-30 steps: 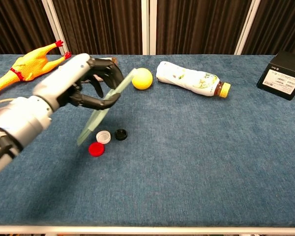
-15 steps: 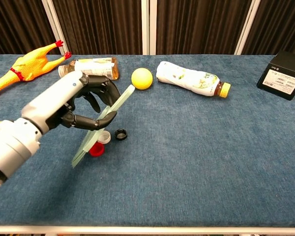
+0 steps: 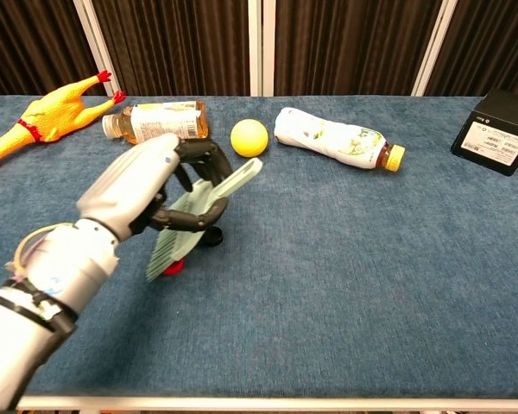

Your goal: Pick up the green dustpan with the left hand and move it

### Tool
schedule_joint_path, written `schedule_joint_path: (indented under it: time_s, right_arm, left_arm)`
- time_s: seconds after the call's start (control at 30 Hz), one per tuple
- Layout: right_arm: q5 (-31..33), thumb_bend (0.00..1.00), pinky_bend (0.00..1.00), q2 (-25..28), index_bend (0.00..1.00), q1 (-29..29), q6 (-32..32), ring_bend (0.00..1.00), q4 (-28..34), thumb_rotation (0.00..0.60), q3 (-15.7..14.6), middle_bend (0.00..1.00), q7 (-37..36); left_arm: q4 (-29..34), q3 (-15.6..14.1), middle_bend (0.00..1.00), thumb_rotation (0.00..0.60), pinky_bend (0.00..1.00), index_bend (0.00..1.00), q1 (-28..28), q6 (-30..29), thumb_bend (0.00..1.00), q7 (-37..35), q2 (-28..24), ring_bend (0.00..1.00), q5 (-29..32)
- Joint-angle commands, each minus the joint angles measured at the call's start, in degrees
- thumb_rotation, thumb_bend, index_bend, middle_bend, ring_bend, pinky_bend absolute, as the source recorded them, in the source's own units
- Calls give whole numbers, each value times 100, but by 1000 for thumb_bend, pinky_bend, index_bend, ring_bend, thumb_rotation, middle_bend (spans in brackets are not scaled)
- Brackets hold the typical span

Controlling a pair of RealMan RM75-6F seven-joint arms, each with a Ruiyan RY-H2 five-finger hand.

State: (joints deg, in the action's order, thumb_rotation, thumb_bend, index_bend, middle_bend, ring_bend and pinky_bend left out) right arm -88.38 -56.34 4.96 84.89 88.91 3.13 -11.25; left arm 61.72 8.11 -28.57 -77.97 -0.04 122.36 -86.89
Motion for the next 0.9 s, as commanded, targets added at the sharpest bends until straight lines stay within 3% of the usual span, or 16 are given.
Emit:
schedule_joint_path:
  time_s: [0.03,0.27,0.47,0.63,0.9]
  right_arm:
    - [5,102,0,4,0,-3,-1,0,5,600,-1,74,4]
    - [26,101,0,8,0,-8,-3,0,7,600,6,74,-2]
    - [15,101,0,-13,0,10,-16,0,-19,600,13,74,-21]
    - [-19,101,0,-60,0,36,-28,0,-49,600,13,74,-25]
    - [-19,101,0,-96,0,4,26,0,-40,600,5,73,-3]
  left_arm:
    - [-88,78,567,600,435,521,-102,83,475,-8,105,385,11]
    - [-70,186,567,600,435,521,-199,32,474,28,4,386,-45]
    - [636,275,565,600,430,521,-71,-150,475,413,-1068,385,-117]
    - [901,185,559,600,419,519,12,381,476,1085,-2014,385,208]
    - [1013,-31,540,600,363,504,-101,1472,472,2158,-2519,385,895]
